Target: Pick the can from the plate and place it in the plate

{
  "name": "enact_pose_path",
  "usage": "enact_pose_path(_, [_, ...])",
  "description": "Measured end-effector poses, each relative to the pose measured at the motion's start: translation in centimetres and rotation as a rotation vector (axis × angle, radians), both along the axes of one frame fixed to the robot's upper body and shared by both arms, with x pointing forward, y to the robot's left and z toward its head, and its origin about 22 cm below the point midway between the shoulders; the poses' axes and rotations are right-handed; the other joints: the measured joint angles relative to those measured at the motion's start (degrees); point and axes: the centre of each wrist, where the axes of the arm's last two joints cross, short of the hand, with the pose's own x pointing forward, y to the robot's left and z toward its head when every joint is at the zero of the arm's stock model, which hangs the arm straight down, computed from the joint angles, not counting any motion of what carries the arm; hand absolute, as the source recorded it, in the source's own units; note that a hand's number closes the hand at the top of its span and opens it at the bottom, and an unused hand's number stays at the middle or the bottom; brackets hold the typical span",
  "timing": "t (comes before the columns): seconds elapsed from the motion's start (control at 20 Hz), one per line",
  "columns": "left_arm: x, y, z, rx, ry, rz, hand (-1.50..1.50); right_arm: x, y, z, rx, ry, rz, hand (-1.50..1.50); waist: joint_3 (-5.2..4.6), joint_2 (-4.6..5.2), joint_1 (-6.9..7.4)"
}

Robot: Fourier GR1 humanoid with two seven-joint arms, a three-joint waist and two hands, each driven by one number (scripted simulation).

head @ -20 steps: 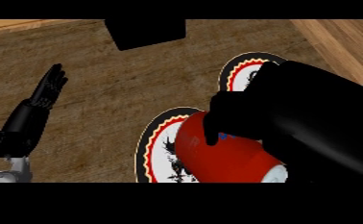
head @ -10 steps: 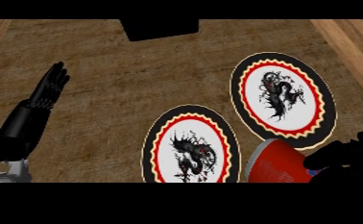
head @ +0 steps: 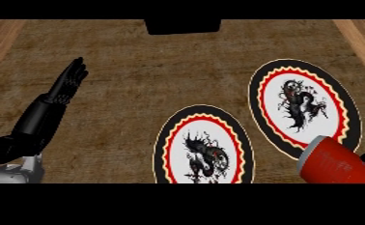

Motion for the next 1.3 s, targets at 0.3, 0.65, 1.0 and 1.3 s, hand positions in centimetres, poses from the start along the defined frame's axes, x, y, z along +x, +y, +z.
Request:
enact_pose_path(0.3, [0.9, -1.0, 0.5, 0.005, -0.011, -0.046, 0.0, 2.0, -3.7, -5.4, -0.015, -0.051, -0.082, 1.5, -0.25, 0.32, 2.59])
enact_pose_path(0.65, [1.9, -1.8, 0.7, 0.009, -0.009, -0.07, 0.0, 6.3, -5.4, -11.8, -0.115, 0.069, -0.182, -1.5, -0.4, 0.48, 3.91])
enact_pose_path(1.0, [1.4, -2.4, -0.1, 0.01, -0.005, -0.076, 0.0, 10.2, -6.3, -17.3, -0.14, 0.148, -0.196, -1.5, -0.45, 0.38, 3.98])
enact_pose_path(1.3, [2.2, -1.7, 0.5, 0.008, -0.001, -0.072, 0.0, 12.6, -7.2, -18.3, -0.009, 0.125, -0.115, -1.5, -0.46, 0.33, 3.71])
